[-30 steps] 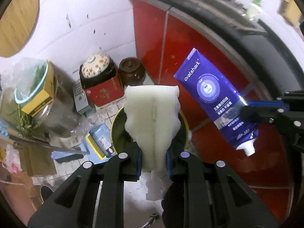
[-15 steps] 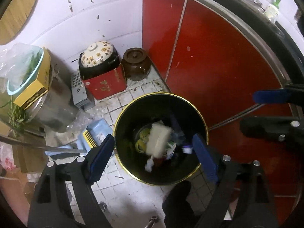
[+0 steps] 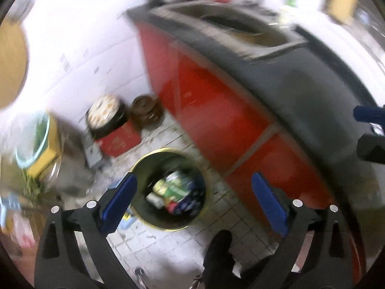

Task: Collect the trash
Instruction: 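Return both tools to the countertop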

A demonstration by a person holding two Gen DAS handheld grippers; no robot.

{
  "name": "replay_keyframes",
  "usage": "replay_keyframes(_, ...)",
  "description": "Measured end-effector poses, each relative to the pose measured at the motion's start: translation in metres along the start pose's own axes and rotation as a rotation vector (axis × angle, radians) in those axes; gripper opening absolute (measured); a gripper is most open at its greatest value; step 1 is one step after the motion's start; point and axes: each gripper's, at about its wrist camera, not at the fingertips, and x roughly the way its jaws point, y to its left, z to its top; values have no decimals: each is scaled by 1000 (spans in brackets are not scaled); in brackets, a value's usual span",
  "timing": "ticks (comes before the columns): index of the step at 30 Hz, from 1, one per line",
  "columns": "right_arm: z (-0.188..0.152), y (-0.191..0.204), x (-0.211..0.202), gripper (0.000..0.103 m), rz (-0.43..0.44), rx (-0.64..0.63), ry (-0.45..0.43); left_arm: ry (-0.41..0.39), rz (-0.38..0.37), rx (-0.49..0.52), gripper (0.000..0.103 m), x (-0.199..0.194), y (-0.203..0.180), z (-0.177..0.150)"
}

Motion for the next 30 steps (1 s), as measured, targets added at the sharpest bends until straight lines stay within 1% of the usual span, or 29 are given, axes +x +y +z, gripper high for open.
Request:
replay_keyframes(2, -17, -24, -42, 88, -68, 43, -53, -27, -65, 79, 94, -20, -50, 17)
replay_keyframes(3, -28, -39, -66, 88, -103, 76, -83, -30, -80, 103, 94, -24, -65, 21)
replay_keyframes(5, -53, -67, -109, 88, -189, 149, -130, -39, -140, 186, 94, -38, -118, 31)
replay_keyframes(6, -64, -80, -126, 88, -220, 183, -145, -46, -180, 228, 94, -47, -149, 36)
replay_keyframes(7, -75, -91, -141, 88, -246, 214, -159, -51, -212, 253, 94, -53, -169, 38)
replay_keyframes(8, -92, -108, -164, 88, -285, 262, -183, -51, -253, 285, 94, -61, -195, 40)
replay_keyframes(9, -108, -121, -183, 88, -317, 300, -202, -53, -298, 316, 94, -69, -221, 41)
replay_keyframes(10, -120, -131, -196, 88, -338, 325, -215, -52, -326, 344, 94, -75, -240, 42)
replay_keyframes(11, -139, -145, -216, 88, -377, 365, -235, -49, -348, 378, 94, -81, -261, 39)
replay_keyframes(15, -197, -180, -269, 88, -469, 471, -276, -47, -446, 521, 94, -107, -345, 23)
replay_keyframes(17, -228, -194, -291, 88, -498, 523, -295, -47, -478, 571, 94, -115, -372, 13)
replay_keyframes(19, -255, -205, -308, 88, -527, 572, -316, -47, -485, 618, 94, -122, -398, 3)
replay_keyframes(21, -274, -211, -317, 88, -544, 605, -329, -47, -495, 652, 94, -127, -418, -4)
replay_keyframes(26, -307, -221, -327, 88, -559, 649, -352, -46, -484, 679, 94, -130, -442, -7)
replay_keyframes(30, -317, -228, -329, 88, -562, 658, -355, -44, -460, 686, 94, -128, -457, -7)
